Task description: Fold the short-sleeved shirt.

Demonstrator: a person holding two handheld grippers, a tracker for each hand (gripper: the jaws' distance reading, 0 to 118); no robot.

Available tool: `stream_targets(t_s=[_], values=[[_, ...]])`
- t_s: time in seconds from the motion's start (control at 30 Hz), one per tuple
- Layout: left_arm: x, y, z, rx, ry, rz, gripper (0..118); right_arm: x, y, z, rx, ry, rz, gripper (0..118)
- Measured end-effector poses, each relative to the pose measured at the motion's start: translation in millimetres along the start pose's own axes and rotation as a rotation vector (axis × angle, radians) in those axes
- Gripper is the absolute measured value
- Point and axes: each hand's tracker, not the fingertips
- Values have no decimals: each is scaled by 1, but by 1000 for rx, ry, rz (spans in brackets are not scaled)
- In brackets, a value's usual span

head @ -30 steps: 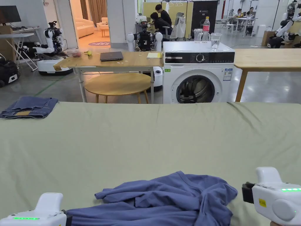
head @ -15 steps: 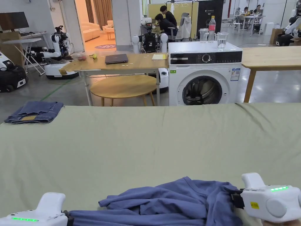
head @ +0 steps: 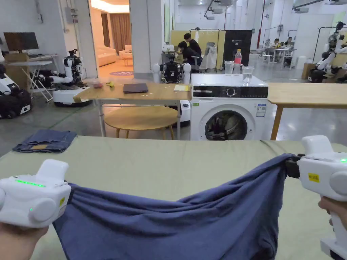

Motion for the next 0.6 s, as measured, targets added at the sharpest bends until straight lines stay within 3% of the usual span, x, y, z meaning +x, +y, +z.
stream_targets(t_s=[0.17,0.33,0.6], values=[[-27,67,23,93,70,-4,0,20,66,30,113,-72,-71,2],[-40,138,25,180,67,72,0,37,122,31,221,-177,-22,2],[-47,231,14,279,21,214,0,51,190,26,308,-249,6,2]])
